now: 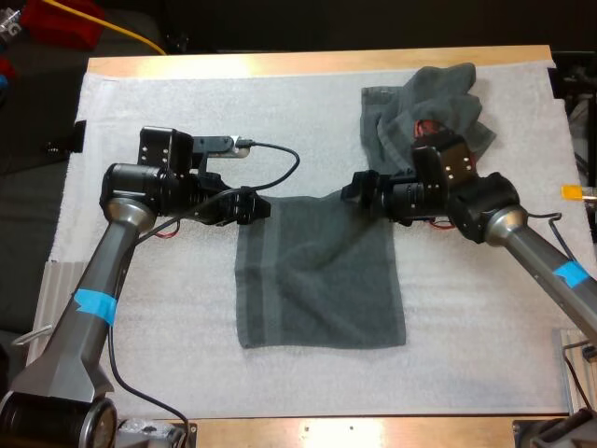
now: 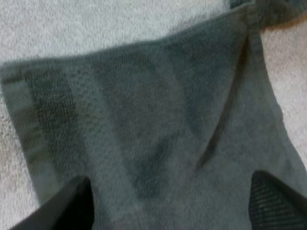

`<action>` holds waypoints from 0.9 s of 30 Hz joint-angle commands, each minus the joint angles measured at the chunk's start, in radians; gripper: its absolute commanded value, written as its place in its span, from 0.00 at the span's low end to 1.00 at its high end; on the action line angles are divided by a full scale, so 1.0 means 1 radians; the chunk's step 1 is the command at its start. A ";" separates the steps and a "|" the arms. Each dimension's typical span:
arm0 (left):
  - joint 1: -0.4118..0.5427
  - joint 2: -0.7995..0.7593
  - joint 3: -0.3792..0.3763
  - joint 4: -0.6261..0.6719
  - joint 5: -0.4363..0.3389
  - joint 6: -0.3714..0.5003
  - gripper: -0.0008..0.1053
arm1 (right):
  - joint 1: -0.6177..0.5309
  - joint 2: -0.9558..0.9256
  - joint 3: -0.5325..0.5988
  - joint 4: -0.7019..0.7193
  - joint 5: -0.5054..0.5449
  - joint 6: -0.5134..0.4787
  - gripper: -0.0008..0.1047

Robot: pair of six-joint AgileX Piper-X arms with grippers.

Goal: Pick towel from pile, fold and stack

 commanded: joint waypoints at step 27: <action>0.001 -0.486 0.001 0.403 0.006 0.110 0.62 | 0.000 -0.424 -0.005 0.548 0.162 -0.374 0.61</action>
